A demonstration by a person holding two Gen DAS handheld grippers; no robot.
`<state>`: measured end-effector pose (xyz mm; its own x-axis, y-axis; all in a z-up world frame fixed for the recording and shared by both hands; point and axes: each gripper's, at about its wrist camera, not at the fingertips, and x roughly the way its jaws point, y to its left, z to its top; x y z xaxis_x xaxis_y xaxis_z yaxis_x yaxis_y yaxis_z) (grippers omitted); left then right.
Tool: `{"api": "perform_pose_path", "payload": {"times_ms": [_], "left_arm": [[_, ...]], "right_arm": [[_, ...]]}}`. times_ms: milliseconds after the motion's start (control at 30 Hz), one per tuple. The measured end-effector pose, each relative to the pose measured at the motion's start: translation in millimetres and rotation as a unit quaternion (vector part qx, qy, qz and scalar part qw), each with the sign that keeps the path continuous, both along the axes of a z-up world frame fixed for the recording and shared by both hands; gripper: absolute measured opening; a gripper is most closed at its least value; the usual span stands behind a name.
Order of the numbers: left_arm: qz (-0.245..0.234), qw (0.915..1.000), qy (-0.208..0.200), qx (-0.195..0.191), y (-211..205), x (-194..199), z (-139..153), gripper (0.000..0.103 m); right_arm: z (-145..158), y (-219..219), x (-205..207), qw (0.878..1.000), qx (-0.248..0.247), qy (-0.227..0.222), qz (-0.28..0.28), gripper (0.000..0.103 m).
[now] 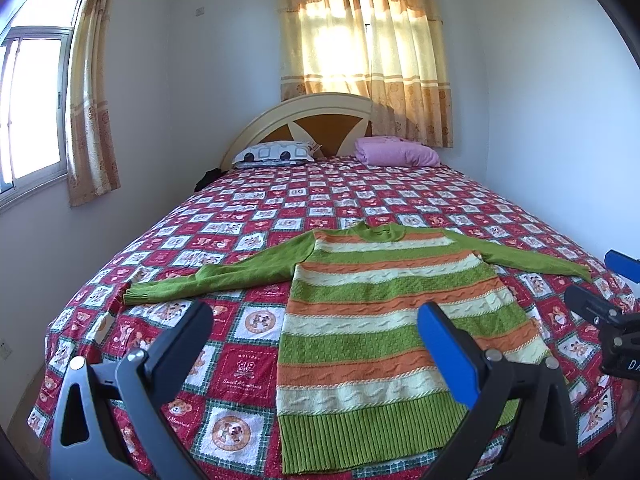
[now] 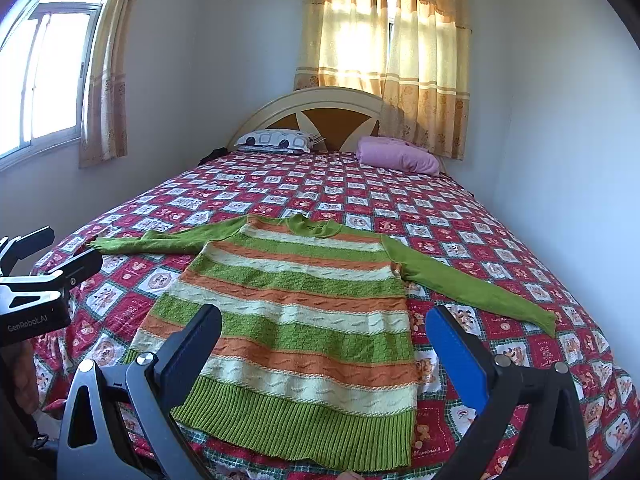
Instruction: Fold small clothes
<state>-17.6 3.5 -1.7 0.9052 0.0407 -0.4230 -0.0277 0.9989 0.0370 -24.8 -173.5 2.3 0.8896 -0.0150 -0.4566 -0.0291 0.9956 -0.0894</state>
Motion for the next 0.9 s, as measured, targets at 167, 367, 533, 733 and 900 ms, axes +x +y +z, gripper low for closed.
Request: {"api": "perform_pose_path", "payload": {"times_ms": [167,367,533,733,900], "left_arm": [[0.005,1.0,-0.006,-0.005,2.4,-3.1,0.2,0.103],[0.006,1.0,-0.001,-0.006,3.7,-3.8,-2.4,0.103],[0.008,1.0,0.001,-0.003,3.1,-3.2,-2.9,0.103],[0.013,0.9999,0.0,-0.007,6.3,-3.0,-3.3,0.103],[0.014,0.9999,0.002,-0.005,6.4,-2.5,-3.8,0.103]], "right_arm": [[1.3,2.3,-2.5,1.0,-0.001,-0.002,0.003,0.102],[-0.4,3.9,-2.2,1.0,-0.004,0.004,0.007,0.102],[-0.5,4.7,-1.9,1.0,-0.005,0.006,0.009,0.102],[-1.1,5.3,-1.9,1.0,-0.005,0.007,0.009,0.102],[-2.8,6.6,-2.4,1.0,-0.007,0.009,0.012,0.102]]}}
